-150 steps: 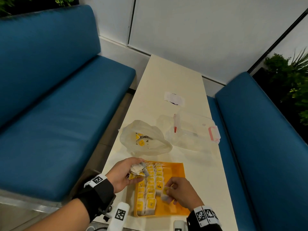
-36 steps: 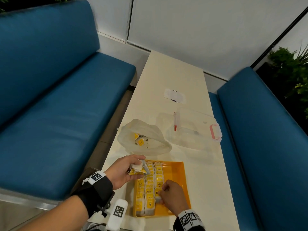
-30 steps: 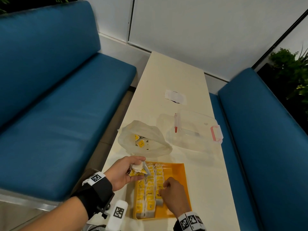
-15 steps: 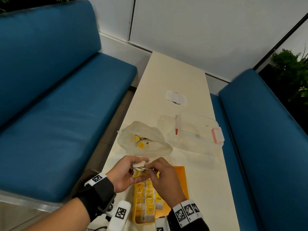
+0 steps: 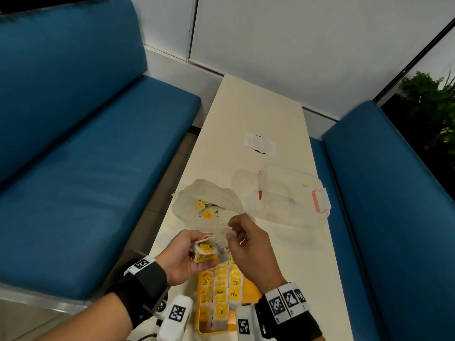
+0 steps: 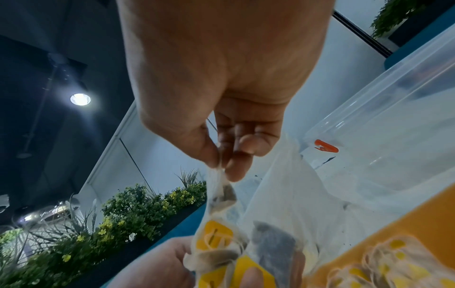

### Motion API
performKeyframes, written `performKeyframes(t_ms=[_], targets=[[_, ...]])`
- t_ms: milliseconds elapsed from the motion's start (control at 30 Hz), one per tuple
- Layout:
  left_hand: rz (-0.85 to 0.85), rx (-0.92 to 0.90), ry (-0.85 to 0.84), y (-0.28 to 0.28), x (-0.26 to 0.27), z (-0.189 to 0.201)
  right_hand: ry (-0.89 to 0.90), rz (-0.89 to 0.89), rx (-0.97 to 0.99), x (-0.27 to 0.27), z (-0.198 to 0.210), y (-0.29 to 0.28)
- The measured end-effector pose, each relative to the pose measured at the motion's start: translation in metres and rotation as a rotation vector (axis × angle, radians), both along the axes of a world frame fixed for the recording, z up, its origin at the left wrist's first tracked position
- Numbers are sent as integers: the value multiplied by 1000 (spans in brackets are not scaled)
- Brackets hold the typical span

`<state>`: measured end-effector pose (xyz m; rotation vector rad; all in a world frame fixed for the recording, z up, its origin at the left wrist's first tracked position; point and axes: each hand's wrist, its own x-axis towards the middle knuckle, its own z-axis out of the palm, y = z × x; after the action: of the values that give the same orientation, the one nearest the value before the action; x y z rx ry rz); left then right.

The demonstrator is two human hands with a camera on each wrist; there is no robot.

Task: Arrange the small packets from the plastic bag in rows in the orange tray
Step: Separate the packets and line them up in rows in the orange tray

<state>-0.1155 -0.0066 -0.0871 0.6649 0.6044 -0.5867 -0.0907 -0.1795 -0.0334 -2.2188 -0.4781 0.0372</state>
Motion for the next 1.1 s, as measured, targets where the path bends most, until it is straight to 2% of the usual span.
performKeyframes(t_ms=[133, 267, 367, 533, 633, 700, 833, 967, 1100], targets=[[24, 12, -1, 2, 0, -4, -25, -3, -11, 4, 4, -4], [39, 32, 6, 4, -2, -7, 72, -16, -97, 7, 7, -12], [37, 34, 14, 5, -3, -7, 73, -42, -150, 9, 5, -20], [36, 53, 11, 7, -4, -8, 70, -65, -163, 8, 9, -31], [37, 65, 5, 8, -4, -11, 67, -132, -94, 10, 15, -40], [37, 71, 8, 8, -5, -13, 136, -185, -81, 12, 13, -46], [38, 77, 11, 7, -4, -11, 286, -183, -177, 8, 0, -55], [42, 96, 14, 6, -3, -10, 357, -224, -22, 9, 1, -64], [37, 103, 12, 5, -3, -10, 410, -234, 16, 8, 0, -69]])
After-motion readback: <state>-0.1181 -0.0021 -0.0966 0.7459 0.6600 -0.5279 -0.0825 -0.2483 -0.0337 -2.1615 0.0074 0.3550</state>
